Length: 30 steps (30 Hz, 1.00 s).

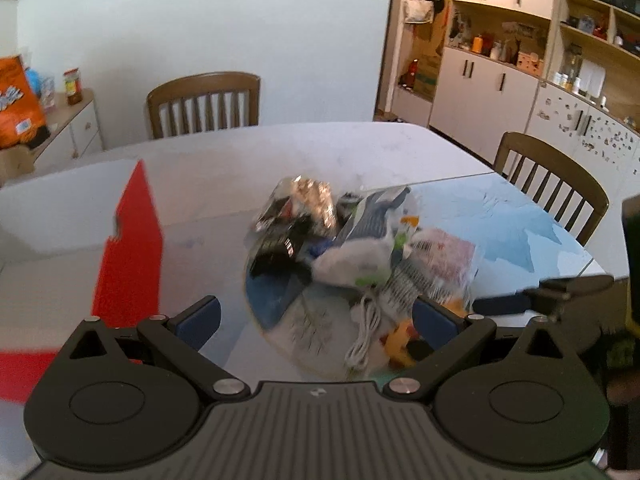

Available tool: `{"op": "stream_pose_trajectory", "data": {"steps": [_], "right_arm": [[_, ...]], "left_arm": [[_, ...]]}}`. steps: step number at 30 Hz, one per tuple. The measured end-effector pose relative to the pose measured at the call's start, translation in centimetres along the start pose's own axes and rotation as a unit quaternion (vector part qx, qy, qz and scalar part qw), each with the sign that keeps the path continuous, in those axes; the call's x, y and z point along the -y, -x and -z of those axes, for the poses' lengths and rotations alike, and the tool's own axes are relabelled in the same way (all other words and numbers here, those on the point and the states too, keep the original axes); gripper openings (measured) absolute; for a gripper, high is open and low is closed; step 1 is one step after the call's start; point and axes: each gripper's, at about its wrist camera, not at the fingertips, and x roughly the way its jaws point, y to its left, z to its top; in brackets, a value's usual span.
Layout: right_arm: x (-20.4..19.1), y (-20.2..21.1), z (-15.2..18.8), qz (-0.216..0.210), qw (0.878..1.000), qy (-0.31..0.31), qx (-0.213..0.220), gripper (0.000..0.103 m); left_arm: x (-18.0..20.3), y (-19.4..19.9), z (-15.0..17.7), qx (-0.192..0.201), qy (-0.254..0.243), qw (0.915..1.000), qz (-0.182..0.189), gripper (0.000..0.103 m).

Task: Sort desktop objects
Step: 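Grasp the white plastic bag with the left gripper while the right gripper grasps the yellow squishy toy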

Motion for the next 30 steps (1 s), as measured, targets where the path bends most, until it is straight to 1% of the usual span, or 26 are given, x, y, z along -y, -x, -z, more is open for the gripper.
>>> {"op": "stream_pose_trajectory", "data": {"steps": [5, 8, 12, 18, 21, 22, 23, 25, 26, 27, 29, 30], "right_arm": [[-0.4, -0.1, 0.1, -0.008, 1.0, 0.009, -0.002, 0.083], [-0.7, -0.4, 0.3, -0.012, 1.0, 0.015, -0.004, 0.083], [-0.9, -1.0, 0.4, -0.017, 1.0, 0.023, -0.009, 0.082], [-1.1, -1.6, 0.1, -0.016, 0.999, 0.032, -0.011, 0.081], [-1.2, -1.9, 0.0, -0.012, 0.999, 0.039, -0.014, 0.077], [-1.2, -2.1, 0.0, -0.01, 0.999, 0.04, -0.016, 0.077], [-1.2, -2.2, 0.0, -0.012, 0.999, 0.041, -0.017, 0.076], [-1.1, -2.2, 0.0, -0.012, 0.999, 0.044, -0.017, 0.075], [-1.1, -2.2, 0.0, -0.014, 0.999, 0.045, -0.018, 0.074], [-1.1, -2.2, 0.1, -0.017, 0.999, 0.046, -0.019, 0.074], [-0.9, -2.1, 0.1, -0.021, 0.998, 0.05, -0.019, 0.073], [-0.9, -2.0, 0.0, -0.024, 0.998, 0.053, -0.02, 0.073]], "left_arm": [[1.4, -2.6, -1.7, 0.01, -0.029, 0.9995, 0.008, 0.103], [2.1, -4.4, -2.5, 0.007, -0.041, 0.9991, 0.007, 0.103], [2.5, -6.6, -2.8, -0.003, -0.047, 0.9988, 0.01, 0.102], [3.1, -8.4, -3.2, -0.003, -0.05, 0.9985, 0.022, 0.102], [3.6, -9.1, -3.4, -0.005, -0.057, 0.998, 0.028, 0.092], [3.7, -9.4, -3.5, -0.007, -0.059, 0.9977, 0.032, 0.086], [3.8, -9.5, -3.5, -0.011, -0.059, 0.9975, 0.036, 0.076], [3.9, -10.0, -3.5, -0.019, -0.06, 0.9971, 0.043, 0.063], [4.0, -10.2, -3.5, -0.022, -0.06, 0.997, 0.043, 0.059], [4.1, -10.4, -3.5, -0.024, -0.06, 0.997, 0.043, 0.057], [4.2, -10.5, -3.6, -0.025, -0.058, 0.997, 0.044, 0.048], [4.3, -10.6, -3.6, -0.027, -0.059, 0.997, 0.044, 0.045]]}}
